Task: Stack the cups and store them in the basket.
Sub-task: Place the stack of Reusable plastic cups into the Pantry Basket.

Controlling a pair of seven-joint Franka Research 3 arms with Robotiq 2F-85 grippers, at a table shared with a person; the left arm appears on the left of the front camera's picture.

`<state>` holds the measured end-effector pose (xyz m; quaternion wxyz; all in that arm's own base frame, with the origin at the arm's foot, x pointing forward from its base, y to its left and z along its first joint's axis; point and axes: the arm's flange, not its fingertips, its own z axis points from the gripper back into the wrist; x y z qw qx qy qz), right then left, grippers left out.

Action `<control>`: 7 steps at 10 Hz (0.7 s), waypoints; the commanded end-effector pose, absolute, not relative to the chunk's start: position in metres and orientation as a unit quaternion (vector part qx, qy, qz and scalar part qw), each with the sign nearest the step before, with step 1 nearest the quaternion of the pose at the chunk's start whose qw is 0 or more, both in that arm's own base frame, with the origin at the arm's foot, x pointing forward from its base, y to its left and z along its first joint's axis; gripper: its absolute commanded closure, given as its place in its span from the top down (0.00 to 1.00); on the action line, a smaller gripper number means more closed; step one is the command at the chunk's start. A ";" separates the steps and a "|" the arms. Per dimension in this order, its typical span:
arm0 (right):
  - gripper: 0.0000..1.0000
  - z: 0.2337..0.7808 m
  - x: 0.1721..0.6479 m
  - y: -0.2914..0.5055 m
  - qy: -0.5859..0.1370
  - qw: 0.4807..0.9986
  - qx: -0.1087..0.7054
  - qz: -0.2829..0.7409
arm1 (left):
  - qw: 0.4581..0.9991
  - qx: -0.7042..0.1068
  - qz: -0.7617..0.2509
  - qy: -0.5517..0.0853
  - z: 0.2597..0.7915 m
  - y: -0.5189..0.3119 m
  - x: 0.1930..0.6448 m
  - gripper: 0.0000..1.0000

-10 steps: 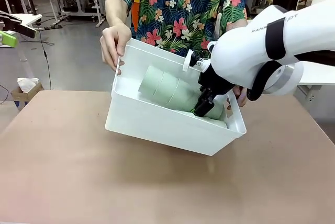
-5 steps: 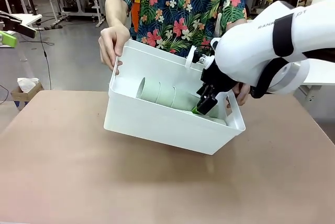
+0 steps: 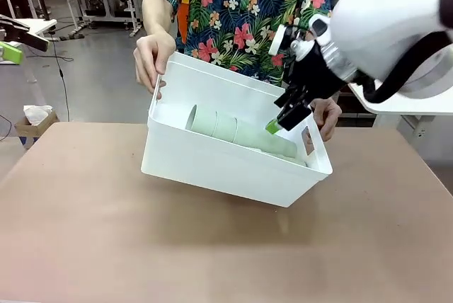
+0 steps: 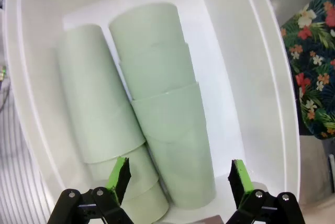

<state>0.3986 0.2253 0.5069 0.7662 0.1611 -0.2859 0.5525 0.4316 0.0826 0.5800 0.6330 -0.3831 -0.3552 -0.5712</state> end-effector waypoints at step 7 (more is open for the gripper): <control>1.00 0.596 0.402 0.082 -0.394 0.701 0.339 0.488 | 0.635 -0.387 -0.567 -0.353 0.584 0.082 0.430 1.00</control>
